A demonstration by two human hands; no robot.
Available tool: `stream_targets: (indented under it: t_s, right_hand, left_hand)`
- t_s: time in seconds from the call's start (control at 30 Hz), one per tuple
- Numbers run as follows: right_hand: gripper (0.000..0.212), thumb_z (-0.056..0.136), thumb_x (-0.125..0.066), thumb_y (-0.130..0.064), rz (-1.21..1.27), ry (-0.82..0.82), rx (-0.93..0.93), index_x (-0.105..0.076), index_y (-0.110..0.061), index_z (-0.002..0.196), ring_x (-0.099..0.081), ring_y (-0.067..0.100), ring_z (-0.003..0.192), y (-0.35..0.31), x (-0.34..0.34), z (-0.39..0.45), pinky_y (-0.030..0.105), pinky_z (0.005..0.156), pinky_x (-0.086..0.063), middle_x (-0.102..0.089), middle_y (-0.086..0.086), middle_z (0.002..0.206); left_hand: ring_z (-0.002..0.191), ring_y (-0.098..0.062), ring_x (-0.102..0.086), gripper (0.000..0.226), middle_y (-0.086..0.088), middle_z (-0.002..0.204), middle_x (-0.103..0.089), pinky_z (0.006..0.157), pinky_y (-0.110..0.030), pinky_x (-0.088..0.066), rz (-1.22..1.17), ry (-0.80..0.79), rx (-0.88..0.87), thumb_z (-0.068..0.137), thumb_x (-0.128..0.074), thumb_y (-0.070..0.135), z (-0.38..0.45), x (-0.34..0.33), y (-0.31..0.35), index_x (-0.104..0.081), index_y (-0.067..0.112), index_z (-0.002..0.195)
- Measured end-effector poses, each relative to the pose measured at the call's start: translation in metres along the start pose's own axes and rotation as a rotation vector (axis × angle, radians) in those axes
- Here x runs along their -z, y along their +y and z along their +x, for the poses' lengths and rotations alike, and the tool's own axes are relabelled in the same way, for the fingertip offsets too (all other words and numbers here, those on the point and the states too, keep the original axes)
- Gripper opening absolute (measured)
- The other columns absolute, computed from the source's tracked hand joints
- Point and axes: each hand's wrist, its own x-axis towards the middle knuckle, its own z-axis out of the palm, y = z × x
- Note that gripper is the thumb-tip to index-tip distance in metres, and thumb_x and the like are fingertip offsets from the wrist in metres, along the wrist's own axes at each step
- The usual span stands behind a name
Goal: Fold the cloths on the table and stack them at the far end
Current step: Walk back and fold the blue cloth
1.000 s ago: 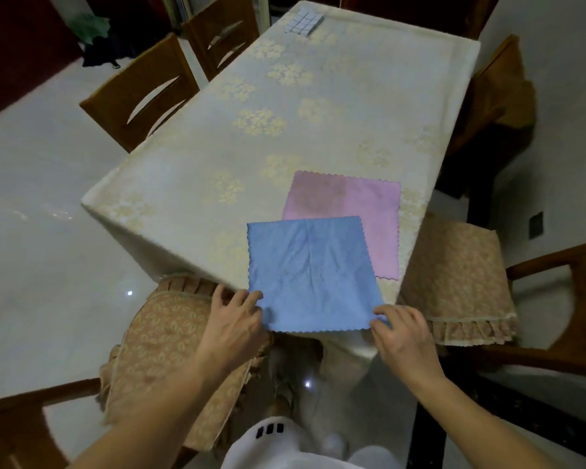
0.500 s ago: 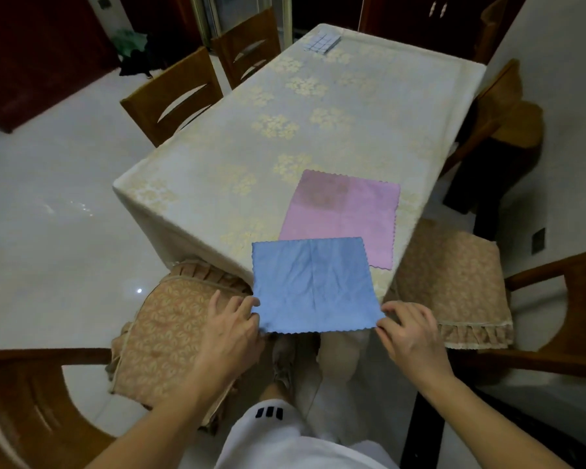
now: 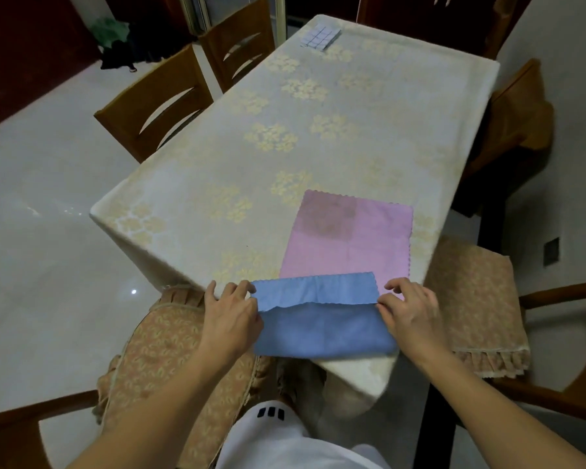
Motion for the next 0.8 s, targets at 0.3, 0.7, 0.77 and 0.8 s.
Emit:
stream_targets:
  t_s: [0.3,0.7,0.77,0.8]
  right_hand:
    - [0.017,0.068,-0.088,-0.01,-0.006,-0.174,-0.067,-0.073,-0.017,0.071,-0.062,0.027,0.077,0.018,-0.055,0.058,0.039,0.077,-0.046,-0.064,0.003,0.099]
    - [0.014,0.071,-0.087,-0.015,-0.013,-0.278,-0.105,-0.073,-0.017,0.073,-0.059,0.027,0.08,0.029,-0.08,0.072,0.039,0.077,-0.043,-0.062,0.002,0.1]
    - [0.013,0.072,-0.086,-0.015,-0.016,-0.281,-0.107,-0.073,-0.017,0.073,-0.058,0.026,0.081,0.029,-0.082,0.072,0.038,0.078,-0.04,-0.062,0.002,0.1]
    - [0.013,0.072,-0.086,-0.016,-0.017,-0.281,-0.108,-0.073,-0.017,0.073,-0.058,0.025,0.081,0.029,-0.082,0.071,0.038,0.078,-0.039,-0.062,0.002,0.1]
  left_hand:
    - [0.099,-0.021,-0.062,0.005,0.006,0.112,-0.066,0.101,-0.054,-0.036,-0.049,-0.145,0.028,0.072,-0.073,0.021,0.071,-0.029,-0.014,-0.075,0.025,0.072]
    - [0.089,-0.026,-0.06,0.014,0.0,0.107,-0.066,0.069,-0.038,-0.041,-0.08,-0.207,0.041,0.071,-0.071,0.02,0.103,-0.043,-0.023,-0.073,0.014,0.084]
    - [0.094,-0.026,-0.059,0.017,-0.001,0.114,-0.065,0.073,-0.039,-0.04,-0.087,-0.214,0.051,0.078,-0.064,0.019,0.105,-0.041,-0.023,-0.073,0.013,0.091]
    - [0.097,-0.025,-0.058,0.019,-0.001,0.118,-0.064,0.076,-0.039,-0.04,-0.088,-0.219,0.062,0.082,-0.061,0.019,0.105,-0.041,-0.023,-0.073,0.013,0.095]
